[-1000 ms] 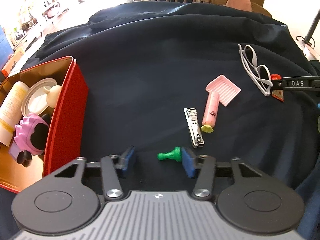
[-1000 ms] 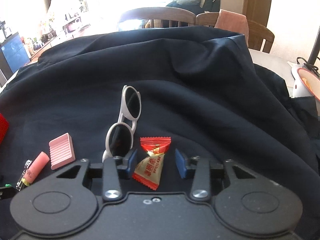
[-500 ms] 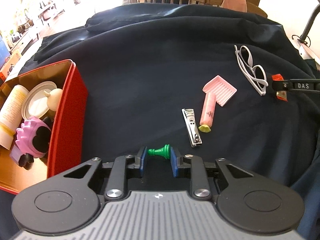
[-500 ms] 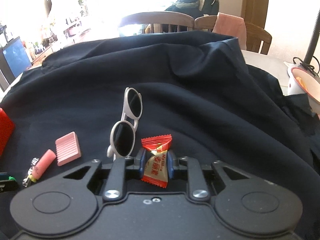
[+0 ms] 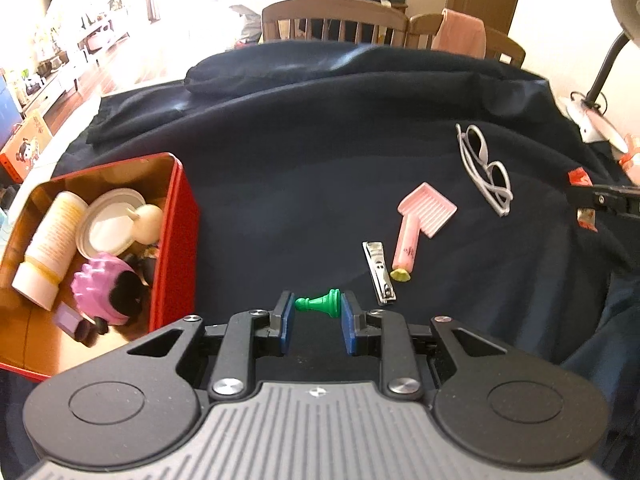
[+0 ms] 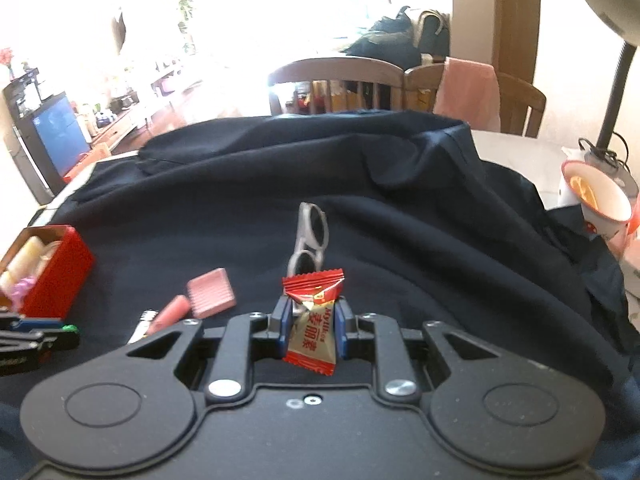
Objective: Organize rigid objects
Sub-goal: 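Carry the green piece and red candy into the tin box and release both, then move both grippers back toward the nail clipper and sunglasses, then grasp the nail clipper with the left gripper while the right grasps the white sunglasses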
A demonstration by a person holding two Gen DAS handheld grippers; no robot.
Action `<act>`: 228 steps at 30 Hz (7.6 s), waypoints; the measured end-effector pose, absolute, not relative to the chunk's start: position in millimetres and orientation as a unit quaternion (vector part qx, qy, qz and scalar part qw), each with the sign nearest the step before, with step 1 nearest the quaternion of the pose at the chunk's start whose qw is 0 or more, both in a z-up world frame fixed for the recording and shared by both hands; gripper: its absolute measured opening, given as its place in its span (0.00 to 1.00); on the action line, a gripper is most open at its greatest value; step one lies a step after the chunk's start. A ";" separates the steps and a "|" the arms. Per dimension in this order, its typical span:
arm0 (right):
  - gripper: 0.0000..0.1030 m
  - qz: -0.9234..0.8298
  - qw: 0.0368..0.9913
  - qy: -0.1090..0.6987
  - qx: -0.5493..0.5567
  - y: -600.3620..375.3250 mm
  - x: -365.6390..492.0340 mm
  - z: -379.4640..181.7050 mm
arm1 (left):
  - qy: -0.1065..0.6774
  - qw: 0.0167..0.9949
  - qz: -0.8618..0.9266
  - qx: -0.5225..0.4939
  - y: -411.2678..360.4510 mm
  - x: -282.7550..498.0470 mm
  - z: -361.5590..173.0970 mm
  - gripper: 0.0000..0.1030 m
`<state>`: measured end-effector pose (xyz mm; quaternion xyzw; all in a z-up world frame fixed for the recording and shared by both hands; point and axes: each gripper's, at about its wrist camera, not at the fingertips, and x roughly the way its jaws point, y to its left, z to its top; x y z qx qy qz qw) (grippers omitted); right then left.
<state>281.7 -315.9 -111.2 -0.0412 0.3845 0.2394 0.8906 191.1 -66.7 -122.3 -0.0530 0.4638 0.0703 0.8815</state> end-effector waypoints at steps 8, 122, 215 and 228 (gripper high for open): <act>0.21 0.281 0.884 0.370 -0.055 -292.3 247.9 -81.9 | 0.444 0.891 0.073 -0.065 -51.1 174.8 -98.2 0.23; 0.56 0.371 0.842 0.389 -0.046 -58.8 161.9 -64.1 | 0.441 0.894 0.045 -0.061 98.2 112.2 -91.1 0.24; 0.21 0.252 0.859 0.434 -0.100 -256.6 340.3 -178.3 | 0.471 0.882 0.019 -0.011 -103.1 231.1 -168.1 0.12; 0.17 0.255 0.875 0.406 -0.071 -271.6 319.9 -156.6 | 0.464 0.886 0.017 -0.007 -99.0 223.1 -156.1 0.11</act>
